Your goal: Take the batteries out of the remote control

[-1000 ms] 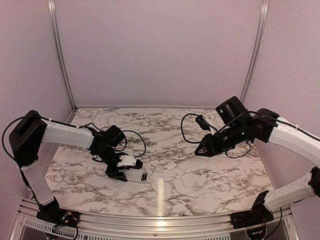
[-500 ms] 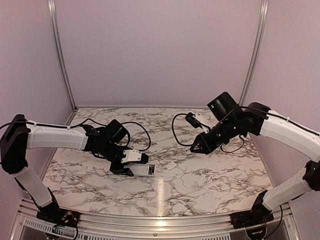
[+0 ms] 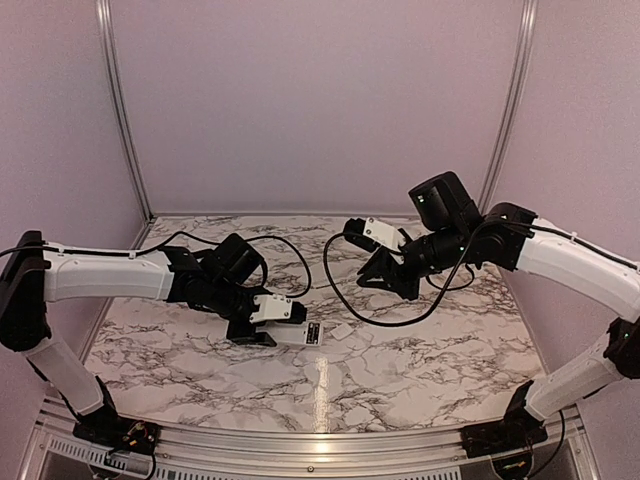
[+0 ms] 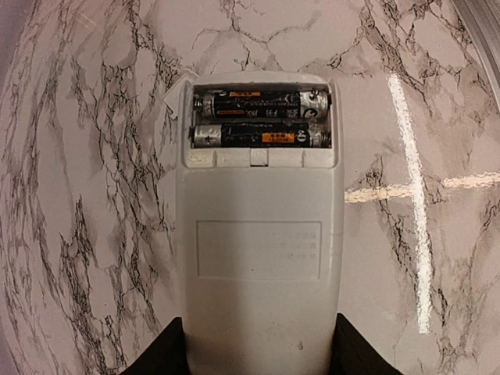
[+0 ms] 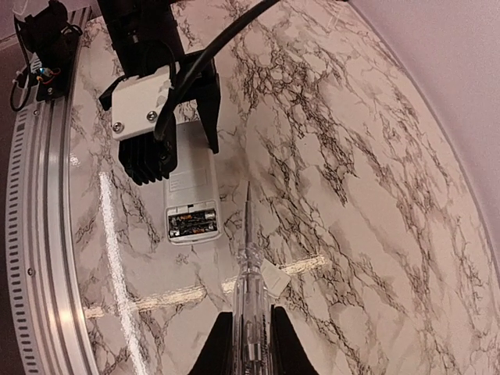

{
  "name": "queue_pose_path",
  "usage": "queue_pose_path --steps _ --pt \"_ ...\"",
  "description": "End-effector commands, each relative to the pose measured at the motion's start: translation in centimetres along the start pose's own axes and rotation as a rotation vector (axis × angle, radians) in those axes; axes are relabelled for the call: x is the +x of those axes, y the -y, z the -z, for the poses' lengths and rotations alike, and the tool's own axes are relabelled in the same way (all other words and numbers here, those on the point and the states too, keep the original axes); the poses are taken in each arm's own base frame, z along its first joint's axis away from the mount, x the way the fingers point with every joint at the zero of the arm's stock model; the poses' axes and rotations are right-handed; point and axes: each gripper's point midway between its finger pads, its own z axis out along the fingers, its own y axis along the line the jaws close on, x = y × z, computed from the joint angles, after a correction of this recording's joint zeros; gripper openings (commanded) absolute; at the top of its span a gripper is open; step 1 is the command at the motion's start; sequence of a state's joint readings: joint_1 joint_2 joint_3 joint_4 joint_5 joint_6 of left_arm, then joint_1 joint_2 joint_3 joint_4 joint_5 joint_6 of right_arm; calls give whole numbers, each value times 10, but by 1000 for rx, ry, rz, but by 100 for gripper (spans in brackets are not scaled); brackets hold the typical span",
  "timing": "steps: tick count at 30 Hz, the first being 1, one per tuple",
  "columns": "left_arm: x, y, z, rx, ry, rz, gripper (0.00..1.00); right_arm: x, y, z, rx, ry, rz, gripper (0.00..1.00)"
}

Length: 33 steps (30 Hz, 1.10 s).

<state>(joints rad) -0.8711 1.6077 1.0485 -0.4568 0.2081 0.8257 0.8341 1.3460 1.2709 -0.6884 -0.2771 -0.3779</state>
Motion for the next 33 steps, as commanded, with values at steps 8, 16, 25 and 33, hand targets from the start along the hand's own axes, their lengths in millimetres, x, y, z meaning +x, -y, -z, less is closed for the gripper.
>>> queue_pose_path --steps 8,16,25,33 --pt "-15 0 15 -17 3 -7 33 9 -13 -12 -53 -19 249 0" --pt "-19 -1 17 -33 8 2 31 24 -27 -23 -126 -62 243 0" --pt "-23 -1 17 -43 11 8 31 31 -34 -35 -185 -92 200 0" --pt "-24 2 17 -47 13 12 30 35 -31 -42 -179 -110 206 0"
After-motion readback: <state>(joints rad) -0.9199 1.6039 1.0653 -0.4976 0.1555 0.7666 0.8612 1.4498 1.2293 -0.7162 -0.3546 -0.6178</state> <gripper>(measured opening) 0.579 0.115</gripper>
